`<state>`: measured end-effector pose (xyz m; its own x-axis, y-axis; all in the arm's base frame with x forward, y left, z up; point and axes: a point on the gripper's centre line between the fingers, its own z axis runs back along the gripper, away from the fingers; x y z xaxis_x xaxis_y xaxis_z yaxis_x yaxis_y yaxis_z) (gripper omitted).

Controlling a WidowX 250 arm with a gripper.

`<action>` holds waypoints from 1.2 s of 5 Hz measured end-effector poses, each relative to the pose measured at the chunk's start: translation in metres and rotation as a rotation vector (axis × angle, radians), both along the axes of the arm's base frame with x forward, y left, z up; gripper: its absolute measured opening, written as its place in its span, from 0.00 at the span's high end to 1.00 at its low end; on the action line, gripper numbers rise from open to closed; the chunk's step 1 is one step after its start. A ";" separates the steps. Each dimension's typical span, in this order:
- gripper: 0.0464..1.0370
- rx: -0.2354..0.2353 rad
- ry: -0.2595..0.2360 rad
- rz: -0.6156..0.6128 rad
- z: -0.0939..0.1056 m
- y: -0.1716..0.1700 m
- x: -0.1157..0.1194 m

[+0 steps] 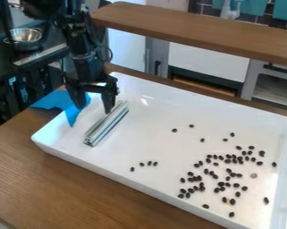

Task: Sweep into pile

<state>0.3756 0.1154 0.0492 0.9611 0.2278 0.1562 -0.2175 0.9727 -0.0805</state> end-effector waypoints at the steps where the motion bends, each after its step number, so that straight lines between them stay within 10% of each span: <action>1: 0.04 0.000 0.006 -0.011 -0.010 -0.008 0.000; 3: 0.07 -0.009 0.010 -0.037 -0.016 -0.018 0.001; 5: 0.65 0.001 0.022 -0.040 -0.023 -0.024 -0.003; 6: 0.68 0.014 0.026 -0.053 -0.026 -0.031 -0.014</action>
<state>0.3618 0.0845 0.0230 0.9756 0.1741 0.1335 -0.1671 0.9840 -0.0619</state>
